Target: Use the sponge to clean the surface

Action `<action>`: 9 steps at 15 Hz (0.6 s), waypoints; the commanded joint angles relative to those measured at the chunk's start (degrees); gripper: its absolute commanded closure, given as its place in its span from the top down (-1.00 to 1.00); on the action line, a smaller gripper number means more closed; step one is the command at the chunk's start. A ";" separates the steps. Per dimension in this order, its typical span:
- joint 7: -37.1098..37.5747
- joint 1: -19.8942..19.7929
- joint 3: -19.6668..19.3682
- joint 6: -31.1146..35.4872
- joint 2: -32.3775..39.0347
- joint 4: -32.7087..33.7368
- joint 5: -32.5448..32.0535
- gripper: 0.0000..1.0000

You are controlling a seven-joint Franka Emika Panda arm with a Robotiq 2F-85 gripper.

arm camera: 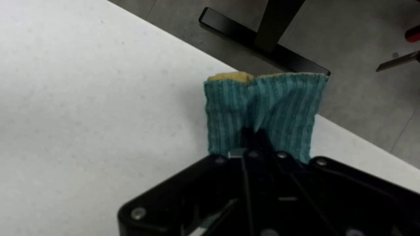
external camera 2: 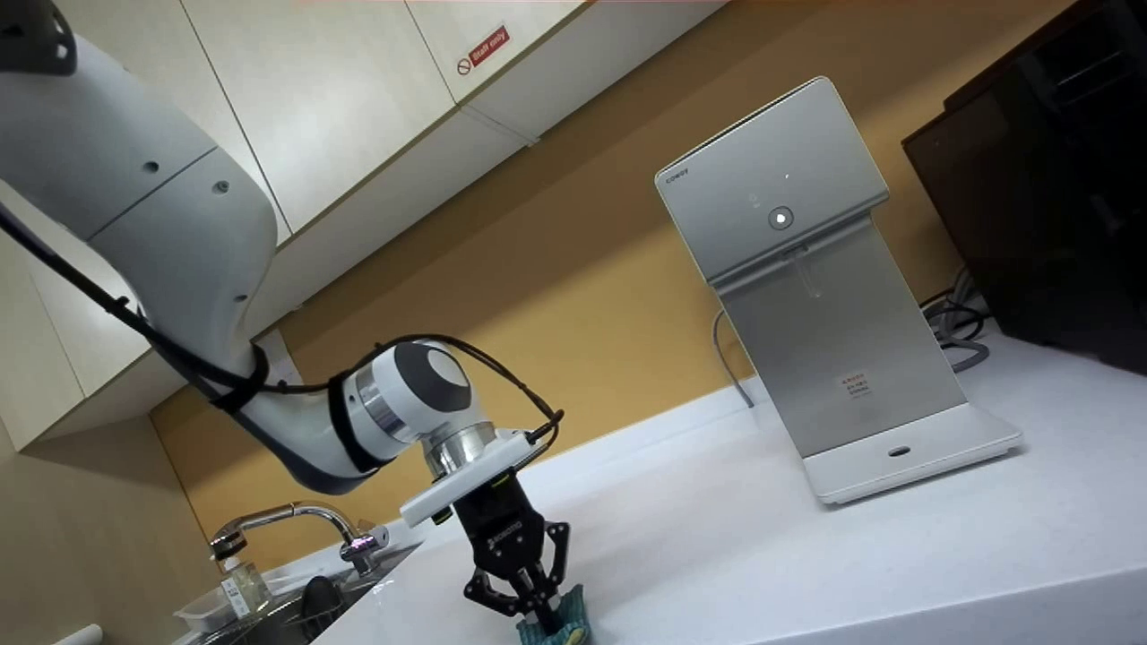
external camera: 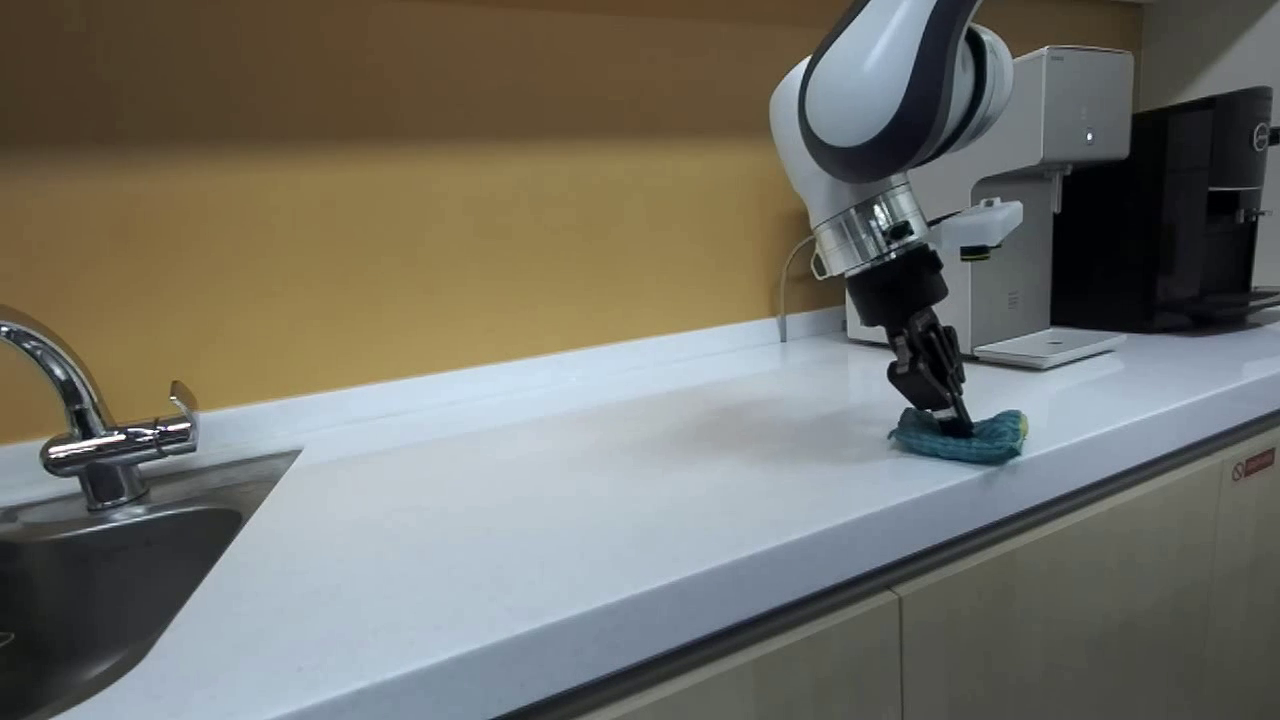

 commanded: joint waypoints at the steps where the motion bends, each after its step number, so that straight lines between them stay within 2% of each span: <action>1: -1.00 2.89 3.30 1.12 3.11 -0.62 0.47 -0.99; 6: -1.45 6.59 6.87 -0.28 6.21 2.72 -0.66 -0.99; 9: -0.40 7.81 7.33 -1.85 9.63 7.87 -2.34 -0.99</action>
